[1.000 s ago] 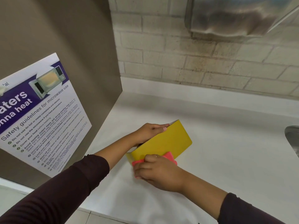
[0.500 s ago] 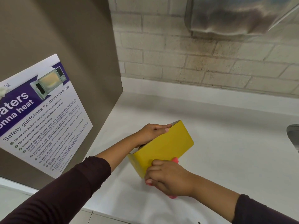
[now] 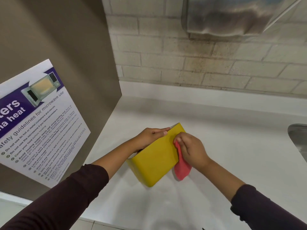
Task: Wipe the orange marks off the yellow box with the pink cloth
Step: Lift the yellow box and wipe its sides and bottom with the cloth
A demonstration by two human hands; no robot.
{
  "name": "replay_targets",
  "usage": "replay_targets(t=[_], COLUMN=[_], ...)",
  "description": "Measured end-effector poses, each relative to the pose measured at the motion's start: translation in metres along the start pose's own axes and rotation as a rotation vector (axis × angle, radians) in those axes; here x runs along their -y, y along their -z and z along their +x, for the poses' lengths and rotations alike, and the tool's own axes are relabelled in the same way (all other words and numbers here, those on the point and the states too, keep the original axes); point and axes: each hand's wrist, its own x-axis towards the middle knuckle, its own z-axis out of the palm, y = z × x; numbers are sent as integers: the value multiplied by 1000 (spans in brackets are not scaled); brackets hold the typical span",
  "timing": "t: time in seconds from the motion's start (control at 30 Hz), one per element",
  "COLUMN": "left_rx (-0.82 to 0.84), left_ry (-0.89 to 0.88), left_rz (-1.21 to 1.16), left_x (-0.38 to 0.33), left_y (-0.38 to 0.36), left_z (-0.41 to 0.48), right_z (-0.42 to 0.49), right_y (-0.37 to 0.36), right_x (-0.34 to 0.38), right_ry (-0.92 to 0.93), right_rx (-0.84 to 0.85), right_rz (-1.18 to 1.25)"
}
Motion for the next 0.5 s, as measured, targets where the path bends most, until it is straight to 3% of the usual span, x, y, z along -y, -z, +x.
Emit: replay_targets(t=[0.23,0.33,0.4,0.5], left_rx=[-8,-70,-147,-133], left_ry=[-21,-60,1,66], left_rz=[87,191,259,286], left_x=[-1,2,6,6], left_y=[3,1,-3,-10], left_z=[2,9,14,16], right_z=[11,5,1,-3], right_y=[-12,-17,-20,-26], right_x=[-7,2,11,28], right_ry=[-226,-202,-164,-134], right_rx=[-251,-263,-259,-226], right_rz=[-23,-46,-41,-19])
